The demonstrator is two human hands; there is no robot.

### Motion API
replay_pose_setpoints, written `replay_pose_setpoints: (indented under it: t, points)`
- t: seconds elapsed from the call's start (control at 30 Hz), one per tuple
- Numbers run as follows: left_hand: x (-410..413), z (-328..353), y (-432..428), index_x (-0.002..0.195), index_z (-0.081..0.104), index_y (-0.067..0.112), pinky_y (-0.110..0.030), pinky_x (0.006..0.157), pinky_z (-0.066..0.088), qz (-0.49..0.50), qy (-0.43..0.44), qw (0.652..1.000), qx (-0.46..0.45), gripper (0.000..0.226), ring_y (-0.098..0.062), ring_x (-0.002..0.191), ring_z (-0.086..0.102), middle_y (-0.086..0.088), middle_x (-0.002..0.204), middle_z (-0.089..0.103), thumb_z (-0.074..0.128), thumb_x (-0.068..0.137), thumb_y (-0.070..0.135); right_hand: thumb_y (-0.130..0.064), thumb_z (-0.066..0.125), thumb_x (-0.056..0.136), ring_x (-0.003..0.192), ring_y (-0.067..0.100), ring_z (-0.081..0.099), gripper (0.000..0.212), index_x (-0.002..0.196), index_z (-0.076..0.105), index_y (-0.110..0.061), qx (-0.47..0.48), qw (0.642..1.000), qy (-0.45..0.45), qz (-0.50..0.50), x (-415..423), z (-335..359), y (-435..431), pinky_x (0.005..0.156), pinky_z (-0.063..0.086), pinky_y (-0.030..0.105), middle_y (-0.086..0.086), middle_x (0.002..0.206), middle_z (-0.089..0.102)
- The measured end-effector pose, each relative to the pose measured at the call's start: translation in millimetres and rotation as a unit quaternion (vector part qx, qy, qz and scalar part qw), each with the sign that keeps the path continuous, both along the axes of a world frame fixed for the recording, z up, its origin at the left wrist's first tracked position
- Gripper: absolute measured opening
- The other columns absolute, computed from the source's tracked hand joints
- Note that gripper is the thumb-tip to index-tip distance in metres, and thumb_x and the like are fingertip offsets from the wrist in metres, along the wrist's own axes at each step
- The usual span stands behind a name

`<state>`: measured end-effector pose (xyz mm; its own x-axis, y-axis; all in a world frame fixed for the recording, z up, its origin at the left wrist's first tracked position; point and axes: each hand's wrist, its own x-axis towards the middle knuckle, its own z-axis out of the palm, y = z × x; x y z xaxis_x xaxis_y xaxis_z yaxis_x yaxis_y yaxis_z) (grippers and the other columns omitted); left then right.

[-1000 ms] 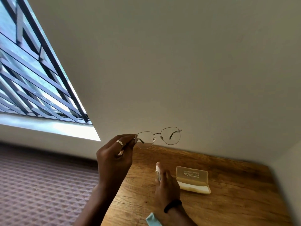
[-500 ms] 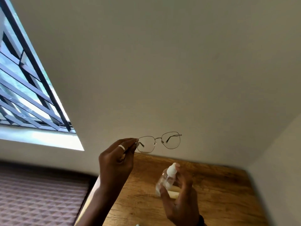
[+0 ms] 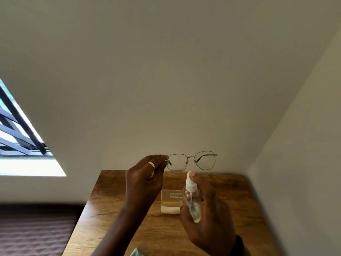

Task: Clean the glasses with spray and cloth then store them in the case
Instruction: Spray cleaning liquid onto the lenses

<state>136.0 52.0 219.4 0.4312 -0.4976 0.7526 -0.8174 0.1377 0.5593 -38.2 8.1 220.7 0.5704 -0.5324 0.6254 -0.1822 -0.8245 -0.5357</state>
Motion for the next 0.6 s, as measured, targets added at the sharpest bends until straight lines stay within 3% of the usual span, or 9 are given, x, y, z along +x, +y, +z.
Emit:
replay_pose_setpoints:
  t: [0.07, 0.17, 0.27, 0.37, 0.6]
  points:
    - [-2, -1, -2, 0.099, 0.078, 0.0, -0.004, 0.078, 0.05, -0.006, -0.011, 1.0, 0.012, 0.023, -0.004, 0.09, 0.07, -0.005, 0.096, 0.078, 0.08, 0.077, -0.008, -0.027, 0.076, 0.072, 0.083, -0.001, 0.059, 0.084, 0.141, 0.029, -0.029, 0.002, 1.0, 0.026, -0.006, -5, -2, -2, 0.066, 0.05, 0.002, -0.016, 0.117, 0.054]
    - [-6, -2, -4, 0.1, 0.078, 0.0, -0.007, 0.078, 0.053, -0.013, -0.028, 0.999, 0.021, 0.024, -0.005, 0.088, 0.071, -0.006, 0.097, 0.078, 0.081, 0.077, -0.007, -0.026, 0.076, 0.07, 0.077, 0.0, 0.06, 0.08, 0.138, 0.034, -0.025, 0.0, 0.999, 0.047, -0.02, -10, -1, -3, 0.064, 0.047, 0.0, -0.002, 0.113, 0.066]
    - [-9, -4, -5, 0.101, 0.078, 0.0, -0.017, 0.073, 0.06, -0.021, -0.049, 0.998, 0.022, 0.024, -0.011, 0.086, 0.074, -0.007, 0.098, 0.078, 0.081, 0.077, -0.007, -0.027, 0.075, 0.071, 0.075, -0.001, 0.057, 0.075, 0.135, 0.038, -0.018, -0.013, 0.998, 0.058, -0.038, -11, 1, -4, 0.064, 0.044, -0.002, 0.003, 0.11, 0.068]
    - [-12, -5, -6, 0.101, 0.077, 0.001, -0.025, 0.067, 0.062, -0.023, -0.064, 0.997, 0.031, 0.024, -0.013, 0.085, 0.074, -0.007, 0.098, 0.078, 0.081, 0.079, -0.005, -0.032, 0.071, 0.079, 0.076, 0.0, 0.059, 0.066, 0.135, 0.038, -0.02, -0.027, 0.998, 0.05, -0.04, -13, 4, -5, 0.061, 0.052, 0.005, 0.003, 0.111, 0.068]
    - [-16, -5, -5, 0.1, 0.078, 0.003, -0.024, 0.068, 0.062, -0.02, -0.054, 0.998, 0.024, 0.022, -0.011, 0.085, 0.074, -0.005, 0.098, 0.078, 0.08, 0.079, -0.004, -0.038, 0.058, 0.086, 0.071, 0.003, 0.064, 0.052, 0.131, 0.038, -0.023, -0.021, 0.999, 0.042, -0.021, -18, 6, -2, 0.057, 0.056, 0.014, 0.0, 0.1, 0.069]
